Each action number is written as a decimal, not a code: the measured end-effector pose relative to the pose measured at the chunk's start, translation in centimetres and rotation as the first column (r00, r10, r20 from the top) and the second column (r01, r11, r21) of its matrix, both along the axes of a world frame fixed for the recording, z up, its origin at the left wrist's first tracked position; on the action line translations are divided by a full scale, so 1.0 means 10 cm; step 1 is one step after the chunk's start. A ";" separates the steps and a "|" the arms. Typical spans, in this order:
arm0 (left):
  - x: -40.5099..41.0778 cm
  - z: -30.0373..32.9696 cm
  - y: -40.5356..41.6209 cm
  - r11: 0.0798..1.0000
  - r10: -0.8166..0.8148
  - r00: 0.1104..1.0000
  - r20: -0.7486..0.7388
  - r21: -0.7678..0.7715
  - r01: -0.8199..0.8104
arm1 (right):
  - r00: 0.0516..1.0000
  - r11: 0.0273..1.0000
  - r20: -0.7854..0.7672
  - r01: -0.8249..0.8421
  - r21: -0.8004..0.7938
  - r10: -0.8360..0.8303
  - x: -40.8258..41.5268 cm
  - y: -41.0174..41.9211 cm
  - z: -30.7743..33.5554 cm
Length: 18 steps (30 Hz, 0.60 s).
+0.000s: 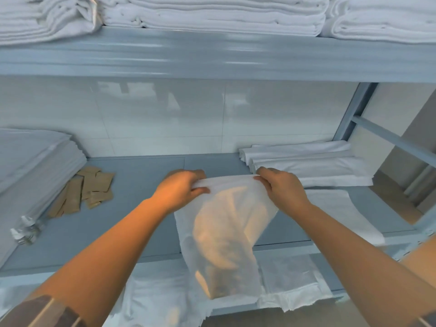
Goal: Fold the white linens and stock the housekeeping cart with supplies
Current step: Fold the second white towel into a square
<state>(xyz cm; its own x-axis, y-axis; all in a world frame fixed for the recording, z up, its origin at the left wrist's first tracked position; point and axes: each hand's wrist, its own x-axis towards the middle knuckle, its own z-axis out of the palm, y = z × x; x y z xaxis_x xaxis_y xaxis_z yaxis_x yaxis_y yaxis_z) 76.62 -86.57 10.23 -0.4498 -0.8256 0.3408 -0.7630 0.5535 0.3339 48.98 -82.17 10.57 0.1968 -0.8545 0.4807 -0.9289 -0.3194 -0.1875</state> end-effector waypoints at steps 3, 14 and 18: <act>0.02 -0.09 0.14 0.993 0.113 0.993 -0.023 -0.014 -0.113 | 0.996 0.997 0.042 0.078 -0.013 -0.077 -0.29 0.13 -0.07; 0.11 -0.24 0.39 0.932 0.356 0.929 -0.102 -0.033 -0.361 | 0.790 0.891 0.443 0.453 0.045 -0.424 -1.05 0.32 -0.22; -0.18 -0.17 0.41 0.956 0.289 0.920 -0.264 0.025 -0.293 | 0.823 0.950 0.479 0.298 0.096 -0.307 -0.67 0.34 0.03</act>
